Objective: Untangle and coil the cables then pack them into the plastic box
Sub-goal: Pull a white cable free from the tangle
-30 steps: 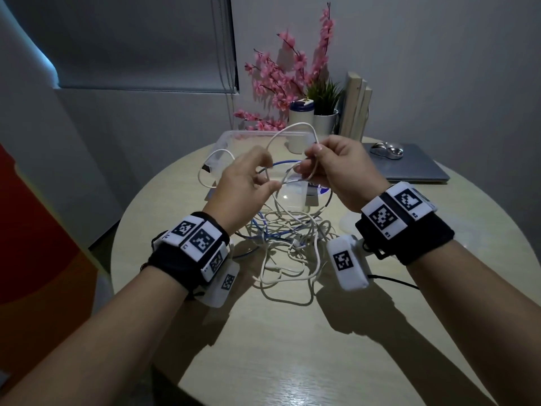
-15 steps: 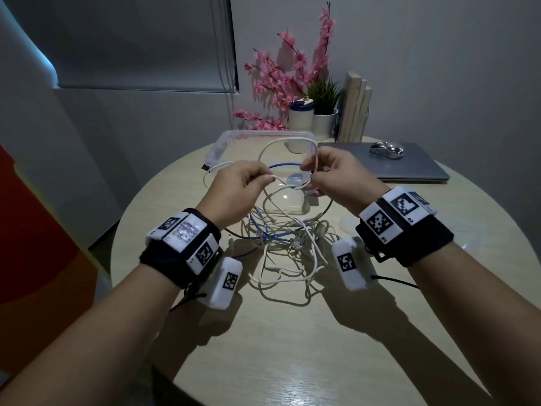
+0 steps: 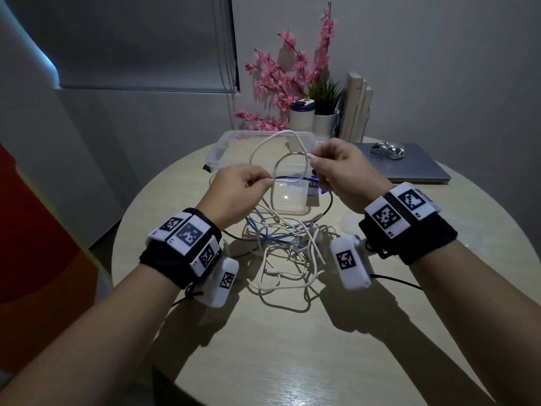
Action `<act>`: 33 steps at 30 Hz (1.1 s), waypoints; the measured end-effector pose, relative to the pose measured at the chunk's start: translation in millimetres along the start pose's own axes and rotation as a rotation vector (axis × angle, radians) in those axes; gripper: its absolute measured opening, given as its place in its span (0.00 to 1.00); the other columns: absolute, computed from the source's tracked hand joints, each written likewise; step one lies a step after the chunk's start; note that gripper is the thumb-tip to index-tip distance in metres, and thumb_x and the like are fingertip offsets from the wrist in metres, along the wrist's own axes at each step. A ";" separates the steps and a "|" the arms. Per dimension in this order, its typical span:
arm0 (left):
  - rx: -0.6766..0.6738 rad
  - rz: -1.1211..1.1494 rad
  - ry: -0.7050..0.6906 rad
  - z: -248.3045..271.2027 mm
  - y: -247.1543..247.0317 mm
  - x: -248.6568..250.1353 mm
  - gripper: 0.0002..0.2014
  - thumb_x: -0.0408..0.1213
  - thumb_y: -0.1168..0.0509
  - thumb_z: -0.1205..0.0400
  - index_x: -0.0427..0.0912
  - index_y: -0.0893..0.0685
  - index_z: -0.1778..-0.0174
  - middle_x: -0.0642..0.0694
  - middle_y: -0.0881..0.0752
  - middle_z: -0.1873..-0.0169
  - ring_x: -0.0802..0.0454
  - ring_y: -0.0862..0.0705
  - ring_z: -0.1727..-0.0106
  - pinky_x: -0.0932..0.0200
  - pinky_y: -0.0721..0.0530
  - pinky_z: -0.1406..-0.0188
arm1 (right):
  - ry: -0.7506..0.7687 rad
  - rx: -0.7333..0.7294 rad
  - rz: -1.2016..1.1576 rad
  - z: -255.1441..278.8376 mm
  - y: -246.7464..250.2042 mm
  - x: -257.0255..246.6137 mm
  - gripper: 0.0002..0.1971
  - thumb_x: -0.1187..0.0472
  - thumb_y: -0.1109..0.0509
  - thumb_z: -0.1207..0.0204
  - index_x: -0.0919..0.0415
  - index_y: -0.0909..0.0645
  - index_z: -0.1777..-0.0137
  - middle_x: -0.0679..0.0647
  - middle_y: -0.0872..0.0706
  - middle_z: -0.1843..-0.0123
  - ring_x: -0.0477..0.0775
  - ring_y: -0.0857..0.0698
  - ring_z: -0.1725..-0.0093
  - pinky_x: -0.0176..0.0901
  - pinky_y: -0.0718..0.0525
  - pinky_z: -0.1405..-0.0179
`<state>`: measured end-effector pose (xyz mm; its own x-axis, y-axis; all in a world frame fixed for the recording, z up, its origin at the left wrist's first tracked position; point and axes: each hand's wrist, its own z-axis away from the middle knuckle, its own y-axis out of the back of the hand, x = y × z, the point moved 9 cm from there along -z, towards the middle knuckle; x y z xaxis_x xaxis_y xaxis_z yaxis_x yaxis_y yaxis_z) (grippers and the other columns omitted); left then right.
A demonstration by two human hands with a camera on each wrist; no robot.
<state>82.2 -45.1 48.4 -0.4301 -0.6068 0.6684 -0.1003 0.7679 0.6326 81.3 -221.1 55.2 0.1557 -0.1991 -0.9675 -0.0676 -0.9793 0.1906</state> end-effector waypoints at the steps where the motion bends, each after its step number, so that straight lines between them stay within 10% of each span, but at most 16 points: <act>1: -0.020 -0.028 -0.018 0.3 -2.4 2.2 0.07 0.39 0.34 0.18 0.48 0.11 0.57 0.52 0.13 0.64 0.59 0.18 0.61 0.62 0.21 0.58 | 0.028 0.017 -0.028 0.9 0.7 -5.1 0.07 0.72 0.36 0.20 0.62 0.23 0.57 0.55 0.24 0.67 0.48 0.28 0.73 0.37 0.27 0.75; 6: -0.075 -0.115 -0.038 -0.7 -8.2 3.7 0.08 0.44 0.35 0.17 0.50 0.11 0.52 0.52 0.12 0.59 0.53 0.16 0.55 0.51 0.17 0.50 | -0.002 -0.044 -0.075 3.4 -8.6 -5.9 0.13 0.77 0.43 0.22 0.67 0.17 0.51 0.55 0.19 0.62 0.47 0.29 0.70 0.39 0.30 0.71; 14: -0.167 -0.056 0.001 1.1 -15.2 8.8 0.09 0.39 0.37 0.15 0.46 0.11 0.47 0.55 0.12 0.60 0.54 0.16 0.57 0.58 0.18 0.53 | -0.003 -0.049 -0.063 2.9 -13.4 1.7 0.13 0.75 0.41 0.23 0.60 0.27 0.64 0.55 0.27 0.70 0.51 0.28 0.70 0.40 0.28 0.69; 20: -0.049 -0.006 0.023 -0.4 -8.0 10.1 0.07 0.41 0.34 0.18 0.47 0.09 0.55 0.50 0.10 0.63 0.51 0.13 0.58 0.50 0.14 0.53 | 0.029 -0.136 0.067 5.8 -21.5 2.1 0.19 0.82 0.39 0.30 0.54 0.29 0.56 0.53 0.29 0.61 0.51 0.27 0.63 0.46 0.24 0.66; 24: 0.081 0.047 0.075 -1.7 1.1 4.3 0.07 0.40 0.34 0.19 0.49 0.10 0.58 0.50 0.11 0.66 0.50 0.13 0.60 0.48 0.13 0.53 | 0.020 -0.140 0.034 4.5 -20.8 2.8 0.23 0.83 0.34 0.30 0.51 0.31 0.52 0.58 0.24 0.46 0.56 0.16 0.47 0.54 0.15 0.45; 33: 0.251 0.306 0.140 -0.5 21.2 -6.2 0.08 0.35 0.37 0.16 0.44 0.16 0.60 0.48 0.13 0.66 0.56 0.17 0.65 0.59 0.14 0.59 | -0.022 -0.045 0.128 3.2 -2.7 14.4 0.12 0.80 0.30 0.29 0.62 0.22 0.60 0.61 0.16 0.58 0.66 0.12 0.53 0.54 0.10 0.55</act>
<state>83.2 -25.2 57.8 -0.3498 -0.3519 0.8682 -0.2104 0.9326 0.2933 80.5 -221.2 40.3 0.1272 -0.3224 -0.9380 -0.0413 -0.9466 0.3198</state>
